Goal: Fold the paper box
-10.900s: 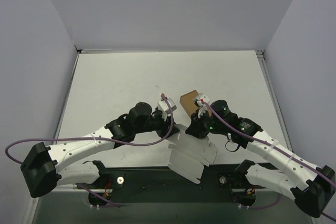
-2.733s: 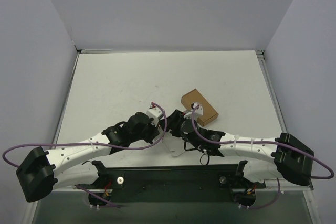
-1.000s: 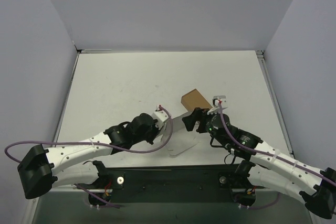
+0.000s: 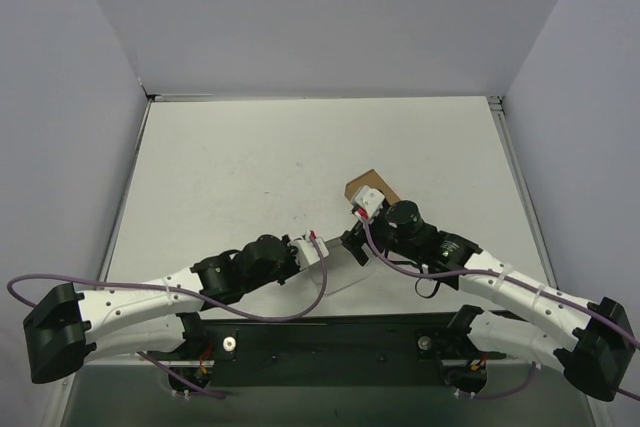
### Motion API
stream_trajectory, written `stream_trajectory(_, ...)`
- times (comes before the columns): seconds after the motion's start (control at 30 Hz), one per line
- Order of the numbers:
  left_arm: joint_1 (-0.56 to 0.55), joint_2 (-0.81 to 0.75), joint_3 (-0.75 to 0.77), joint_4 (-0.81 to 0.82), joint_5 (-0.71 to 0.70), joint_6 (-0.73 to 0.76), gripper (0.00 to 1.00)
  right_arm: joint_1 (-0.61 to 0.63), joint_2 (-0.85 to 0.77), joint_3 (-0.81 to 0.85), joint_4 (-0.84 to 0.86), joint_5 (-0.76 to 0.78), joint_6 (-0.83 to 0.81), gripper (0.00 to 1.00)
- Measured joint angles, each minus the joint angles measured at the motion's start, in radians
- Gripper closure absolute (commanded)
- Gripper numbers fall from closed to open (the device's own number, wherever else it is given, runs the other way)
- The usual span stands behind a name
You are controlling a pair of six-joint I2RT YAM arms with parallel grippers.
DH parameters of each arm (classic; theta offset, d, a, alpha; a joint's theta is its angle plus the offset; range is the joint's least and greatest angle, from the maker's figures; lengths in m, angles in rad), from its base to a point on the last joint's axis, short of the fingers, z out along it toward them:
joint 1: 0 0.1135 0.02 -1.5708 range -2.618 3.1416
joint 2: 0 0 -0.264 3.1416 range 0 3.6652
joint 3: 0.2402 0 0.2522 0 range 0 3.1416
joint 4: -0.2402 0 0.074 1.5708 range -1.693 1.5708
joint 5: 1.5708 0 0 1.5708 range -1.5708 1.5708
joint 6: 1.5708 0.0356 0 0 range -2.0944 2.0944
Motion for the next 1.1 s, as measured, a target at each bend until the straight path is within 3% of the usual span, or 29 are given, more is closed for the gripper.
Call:
stream_trajectory(0.2,0.04,0.006,0.003,0.002,0.058,0.0,1.0,0.0,0.065,0.018,-0.01,-0.066,-0.086,0.28)
stream_trajectory(0.4,0.044,0.013,0.005,0.001,0.086,0.0,1.0,0.007,0.115,0.023,-0.008,-0.079,-0.123,0.39)
stream_trajectory(0.87,0.075,0.017,0.005,-0.004,0.083,-0.009,0.98,0.013,0.191,0.078,-0.037,-0.098,-0.146,0.95)
stream_trajectory(0.93,0.093,0.018,0.007,0.0,0.072,-0.018,0.75,0.02,0.206,0.095,-0.044,-0.104,-0.146,0.98)
stream_trajectory(0.97,0.108,0.021,0.011,0.002,0.068,-0.024,0.51,0.026,0.212,0.101,-0.044,-0.104,-0.143,0.99)
stream_trajectory(1.07,0.145,0.034,0.029,0.005,0.064,-0.05,0.24,0.043,0.215,0.105,-0.041,-0.083,-0.124,1.0)
stream_trajectory(1.1,0.155,0.037,0.033,0.008,0.06,-0.063,0.2,0.049,0.215,0.105,-0.041,-0.066,-0.116,1.0)
